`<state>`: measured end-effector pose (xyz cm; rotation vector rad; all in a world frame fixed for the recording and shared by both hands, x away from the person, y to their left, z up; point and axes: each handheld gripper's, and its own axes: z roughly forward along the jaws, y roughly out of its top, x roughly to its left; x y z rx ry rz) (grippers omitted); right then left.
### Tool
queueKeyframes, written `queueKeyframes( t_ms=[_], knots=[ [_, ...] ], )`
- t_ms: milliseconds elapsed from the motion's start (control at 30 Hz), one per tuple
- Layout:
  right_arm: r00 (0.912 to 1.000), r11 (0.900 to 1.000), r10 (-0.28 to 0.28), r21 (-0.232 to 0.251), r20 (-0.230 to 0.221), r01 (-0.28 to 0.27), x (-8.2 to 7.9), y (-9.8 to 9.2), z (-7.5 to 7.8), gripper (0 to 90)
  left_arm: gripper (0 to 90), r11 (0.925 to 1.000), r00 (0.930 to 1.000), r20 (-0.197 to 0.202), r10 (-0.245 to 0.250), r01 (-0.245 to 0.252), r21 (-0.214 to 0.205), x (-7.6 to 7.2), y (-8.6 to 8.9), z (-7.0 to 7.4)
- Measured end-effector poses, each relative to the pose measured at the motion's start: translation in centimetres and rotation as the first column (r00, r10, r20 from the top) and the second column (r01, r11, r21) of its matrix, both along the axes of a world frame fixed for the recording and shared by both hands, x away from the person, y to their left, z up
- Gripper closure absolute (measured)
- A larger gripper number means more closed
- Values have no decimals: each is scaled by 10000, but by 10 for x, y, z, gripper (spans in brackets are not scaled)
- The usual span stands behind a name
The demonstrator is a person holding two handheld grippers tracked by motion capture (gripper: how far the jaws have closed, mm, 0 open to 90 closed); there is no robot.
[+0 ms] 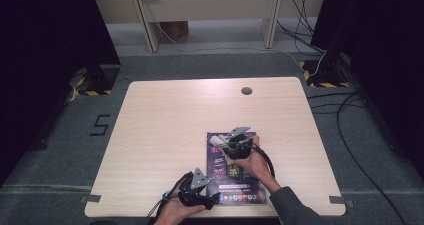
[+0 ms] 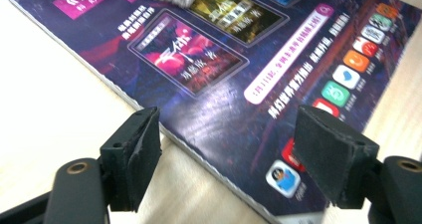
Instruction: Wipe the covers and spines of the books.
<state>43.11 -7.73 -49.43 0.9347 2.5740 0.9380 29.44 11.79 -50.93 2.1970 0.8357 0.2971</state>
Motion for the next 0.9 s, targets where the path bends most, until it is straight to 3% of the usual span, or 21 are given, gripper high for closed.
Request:
queueKeyframes(
  t_ms=[133,433,600,900],
  knots=[
    [10000,10000,-25,-15,51,25,-3,-2,0,774,269,10000,10000,37,-32,32,37,-4,2,1],
    [9958,9958,911,141,-98,-910,-21,25,-1,772,293,9997,9997,19,-233,233,2,-14,2,1],
    [9931,9931,1174,71,-39,-1174,-27,32,-1,772,308,9997,9997,-42,-244,244,-79,-14,2,1],
    [9963,9963,856,57,-61,-856,-23,22,-1,771,328,9995,9995,-11,-308,308,-87,-15,3,1]
  ],
)
